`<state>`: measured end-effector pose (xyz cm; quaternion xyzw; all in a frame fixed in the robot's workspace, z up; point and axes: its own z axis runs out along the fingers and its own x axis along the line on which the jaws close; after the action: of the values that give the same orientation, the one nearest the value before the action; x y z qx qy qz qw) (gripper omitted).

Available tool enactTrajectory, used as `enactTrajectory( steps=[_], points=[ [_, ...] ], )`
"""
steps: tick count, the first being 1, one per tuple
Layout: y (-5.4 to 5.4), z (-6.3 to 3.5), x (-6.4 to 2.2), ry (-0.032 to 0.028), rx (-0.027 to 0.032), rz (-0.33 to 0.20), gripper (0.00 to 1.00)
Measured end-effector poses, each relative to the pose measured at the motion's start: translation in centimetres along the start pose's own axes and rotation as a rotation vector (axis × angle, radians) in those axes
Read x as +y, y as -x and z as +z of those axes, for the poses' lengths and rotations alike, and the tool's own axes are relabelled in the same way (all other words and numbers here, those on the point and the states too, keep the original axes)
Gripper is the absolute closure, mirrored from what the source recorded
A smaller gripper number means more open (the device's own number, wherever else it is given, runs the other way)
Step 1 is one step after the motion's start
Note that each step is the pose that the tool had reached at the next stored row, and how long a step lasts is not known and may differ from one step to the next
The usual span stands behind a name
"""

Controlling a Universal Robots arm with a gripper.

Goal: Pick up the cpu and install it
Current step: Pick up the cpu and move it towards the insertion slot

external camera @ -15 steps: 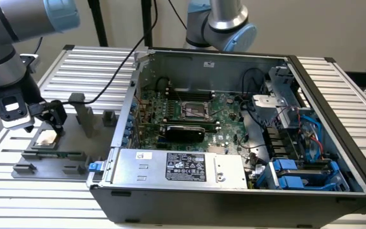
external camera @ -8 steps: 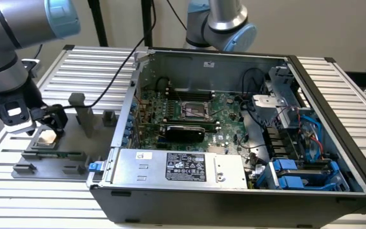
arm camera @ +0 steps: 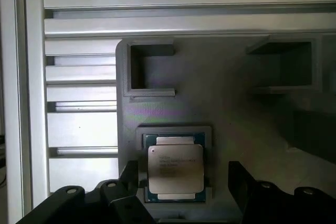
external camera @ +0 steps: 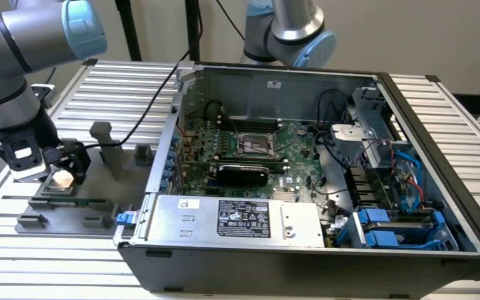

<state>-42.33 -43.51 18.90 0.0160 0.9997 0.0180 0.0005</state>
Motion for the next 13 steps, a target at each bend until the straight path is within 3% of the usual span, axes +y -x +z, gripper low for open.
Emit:
enactTrajectory(
  steps=[10, 13],
  points=[
    [-0.32, 0.25, 0.24, 0.0000, 0.0000, -0.002, 0.22],
    [-0.35, 0.27, 0.27, -0.0025, 0.0001, -0.003, 0.22]
  ],
)
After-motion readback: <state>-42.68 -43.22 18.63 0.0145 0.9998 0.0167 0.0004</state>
